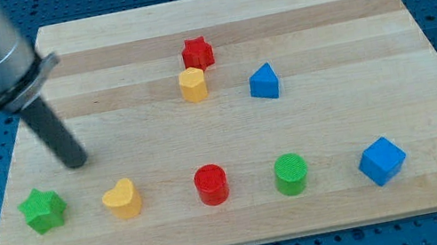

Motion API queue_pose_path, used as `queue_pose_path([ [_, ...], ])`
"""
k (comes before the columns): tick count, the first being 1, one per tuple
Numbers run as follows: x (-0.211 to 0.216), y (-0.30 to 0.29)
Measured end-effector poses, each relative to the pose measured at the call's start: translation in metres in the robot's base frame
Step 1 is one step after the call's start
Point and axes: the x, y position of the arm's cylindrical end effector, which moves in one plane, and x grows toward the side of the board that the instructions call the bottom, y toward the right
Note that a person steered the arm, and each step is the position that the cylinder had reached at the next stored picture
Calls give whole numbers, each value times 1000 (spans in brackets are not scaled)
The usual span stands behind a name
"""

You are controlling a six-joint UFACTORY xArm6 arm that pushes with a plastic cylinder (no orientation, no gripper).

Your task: Move red star along with yellow hexagon towards down

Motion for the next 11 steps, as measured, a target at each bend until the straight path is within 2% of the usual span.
queue_pose_path([
  [2,-126,89],
  [3,-157,109],
  [4,-159,153],
  [7,-159,157],
  [9,-136,157],
  [11,-91,156],
])
